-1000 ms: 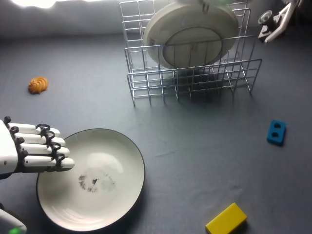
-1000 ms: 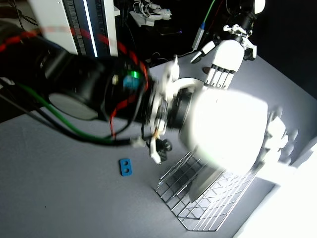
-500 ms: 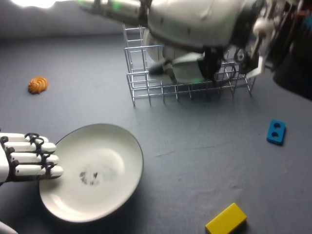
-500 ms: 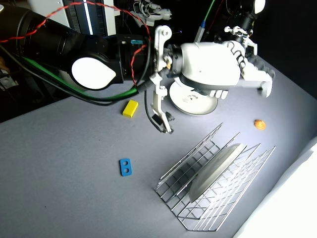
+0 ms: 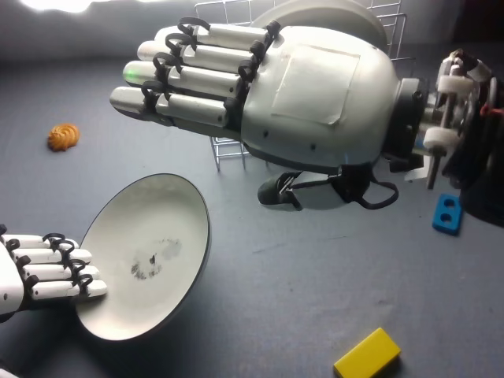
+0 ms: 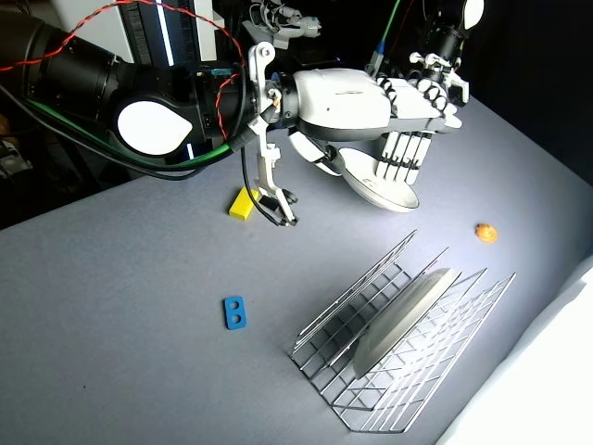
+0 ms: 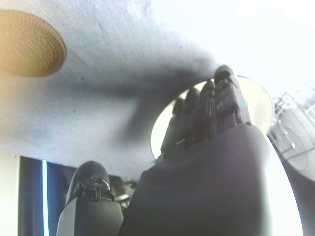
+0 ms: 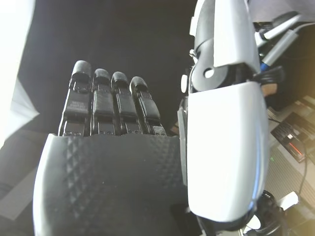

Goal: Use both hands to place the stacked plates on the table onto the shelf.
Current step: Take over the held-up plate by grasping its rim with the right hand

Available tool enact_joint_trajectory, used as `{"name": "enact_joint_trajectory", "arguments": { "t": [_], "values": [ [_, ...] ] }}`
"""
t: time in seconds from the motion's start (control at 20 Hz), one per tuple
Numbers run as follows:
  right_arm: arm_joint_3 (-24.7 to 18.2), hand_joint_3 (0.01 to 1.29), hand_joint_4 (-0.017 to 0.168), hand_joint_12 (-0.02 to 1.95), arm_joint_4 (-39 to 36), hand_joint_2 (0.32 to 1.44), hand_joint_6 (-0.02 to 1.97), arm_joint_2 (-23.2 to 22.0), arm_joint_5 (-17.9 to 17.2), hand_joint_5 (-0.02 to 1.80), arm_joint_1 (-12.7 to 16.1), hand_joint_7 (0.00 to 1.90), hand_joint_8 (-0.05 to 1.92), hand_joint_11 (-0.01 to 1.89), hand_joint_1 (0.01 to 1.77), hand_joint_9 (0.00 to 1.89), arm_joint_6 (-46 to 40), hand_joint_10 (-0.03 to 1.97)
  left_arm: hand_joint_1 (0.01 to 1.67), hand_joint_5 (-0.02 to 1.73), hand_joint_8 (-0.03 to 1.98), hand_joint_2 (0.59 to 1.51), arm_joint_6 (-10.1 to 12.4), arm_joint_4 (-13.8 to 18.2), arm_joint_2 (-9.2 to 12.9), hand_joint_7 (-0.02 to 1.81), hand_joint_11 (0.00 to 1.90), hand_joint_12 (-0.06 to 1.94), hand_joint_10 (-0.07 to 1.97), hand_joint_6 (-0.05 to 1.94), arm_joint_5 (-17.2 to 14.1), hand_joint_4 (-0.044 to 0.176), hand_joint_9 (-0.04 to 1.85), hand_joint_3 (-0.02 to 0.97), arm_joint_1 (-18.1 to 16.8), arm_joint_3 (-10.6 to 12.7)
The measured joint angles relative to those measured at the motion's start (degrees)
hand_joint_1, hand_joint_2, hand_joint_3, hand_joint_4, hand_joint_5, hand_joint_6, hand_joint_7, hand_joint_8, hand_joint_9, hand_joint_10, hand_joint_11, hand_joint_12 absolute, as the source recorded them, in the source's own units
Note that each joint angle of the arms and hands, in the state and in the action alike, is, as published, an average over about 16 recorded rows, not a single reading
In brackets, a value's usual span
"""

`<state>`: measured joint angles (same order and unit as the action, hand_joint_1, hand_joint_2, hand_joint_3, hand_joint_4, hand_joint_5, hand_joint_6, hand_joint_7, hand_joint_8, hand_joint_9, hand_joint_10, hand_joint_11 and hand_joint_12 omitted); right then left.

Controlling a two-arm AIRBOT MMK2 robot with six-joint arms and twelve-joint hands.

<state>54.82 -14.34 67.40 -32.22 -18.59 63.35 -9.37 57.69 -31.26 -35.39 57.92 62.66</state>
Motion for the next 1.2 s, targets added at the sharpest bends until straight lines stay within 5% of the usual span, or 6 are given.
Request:
{"name": "enact_joint_trajectory", "arguments": {
  "t": [0.6, 1.2],
  "values": [
    [7.11, 0.01, 0.002, 0.06, 3.82, 0.87, 0.04, 9.99, 3.01, 0.02, -4.98, 0.01, 0.03, 0.01, 1.23, 0.02, 4.29, 0.02, 0.01, 0.02, -0.01, 1.048, 0.0, -0.86, -0.04, 0.01, 0.03, 0.01, -0.04, -0.01, 0.23, -0.011, -0.02, 0.01, 0.48, -0.34],
    [13.74, 0.01, 0.002, 0.06, 4.47, 0.9, 0.04, 18.56, 4.99, 0.03, -6.17, 0.02, 0.03, 0.02, 1.22, 0.01, 3.75, 0.02, 0.01, 0.02, -0.01, 1.046, 0.0, -1.28, -0.2, 0.01, 0.03, 0.02, -0.04, -0.01, -0.01, -0.011, -0.02, 0.01, 0.81, -0.1]
  ]
}}
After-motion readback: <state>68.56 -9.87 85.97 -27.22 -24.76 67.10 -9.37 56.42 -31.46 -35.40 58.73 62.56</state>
